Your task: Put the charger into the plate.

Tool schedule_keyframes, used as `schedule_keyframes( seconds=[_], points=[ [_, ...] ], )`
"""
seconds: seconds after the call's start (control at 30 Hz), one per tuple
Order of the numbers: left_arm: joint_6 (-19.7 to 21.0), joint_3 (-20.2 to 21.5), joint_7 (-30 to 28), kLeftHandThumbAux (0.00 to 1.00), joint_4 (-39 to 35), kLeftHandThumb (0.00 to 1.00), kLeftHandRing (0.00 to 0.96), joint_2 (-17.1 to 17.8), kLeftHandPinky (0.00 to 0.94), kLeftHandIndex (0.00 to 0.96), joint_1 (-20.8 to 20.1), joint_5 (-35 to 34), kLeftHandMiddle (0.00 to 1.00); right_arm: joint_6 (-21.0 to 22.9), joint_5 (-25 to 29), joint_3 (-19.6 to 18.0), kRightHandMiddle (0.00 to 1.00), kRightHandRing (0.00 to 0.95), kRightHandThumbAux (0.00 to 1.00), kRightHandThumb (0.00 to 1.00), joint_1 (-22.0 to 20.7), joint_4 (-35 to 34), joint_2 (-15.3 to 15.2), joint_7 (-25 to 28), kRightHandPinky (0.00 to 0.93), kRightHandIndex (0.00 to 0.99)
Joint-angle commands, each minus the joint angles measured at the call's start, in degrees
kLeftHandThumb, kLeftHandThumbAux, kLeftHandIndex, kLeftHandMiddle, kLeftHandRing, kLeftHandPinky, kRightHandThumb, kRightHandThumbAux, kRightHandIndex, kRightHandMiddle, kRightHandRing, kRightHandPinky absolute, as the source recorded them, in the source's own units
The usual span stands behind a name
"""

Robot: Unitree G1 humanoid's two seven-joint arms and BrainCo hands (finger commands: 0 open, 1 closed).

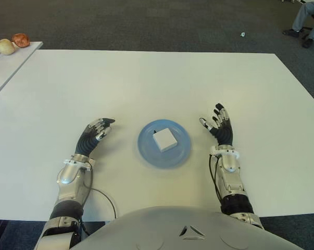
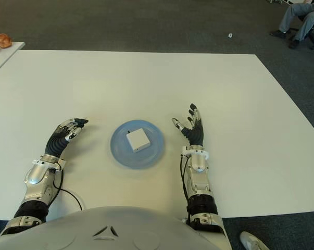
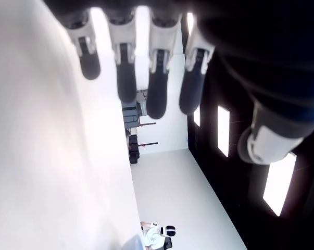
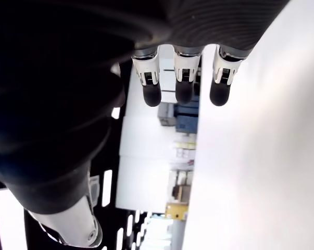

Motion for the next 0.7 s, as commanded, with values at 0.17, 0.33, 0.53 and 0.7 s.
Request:
schedule_keyframes(
  seconds=[0.17,0.33,0.53,0.7],
  points=[
    [3.88,-1.99,0.59,0.534,1.75,0.026,0.225,-4.53,0.171,0.309,5.93,0.85,0.297,-1.07,-1.75,1.3,0.107,0.089,0.823,0.067,1.02,3.02,0.37,-0.18,0.102,0.04],
    [4.44,-1.86,0.54,0.53,1.78,0.029,0.228,-4.78,0.176,0.309,5.63,0.73,0.3,0.25,-2.77,2.65,0.092,0.077,0.849,0.061,2.11,3.17,-0.07,0.86,0.094,0.046],
    [5.01,-1.89,0.7,0.533,1.66,0.025,0.236,-5.01,0.183,0.312,5.41,0.74,0.308,0.85,-2.39,3.07,0.071,0.062,0.876,0.057,2.04,3.72,-0.32,1.8,0.093,0.049],
    [5.5,-1.88,0.63,0.535,1.39,0.025,0.241,-5.18,0.173,0.319,5.25,0.56,0.315,1.65,-2.23,3.32,0.054,0.051,0.89,0.05,1.84,4.28,-0.47,2.6,0.091,0.049]
  ],
)
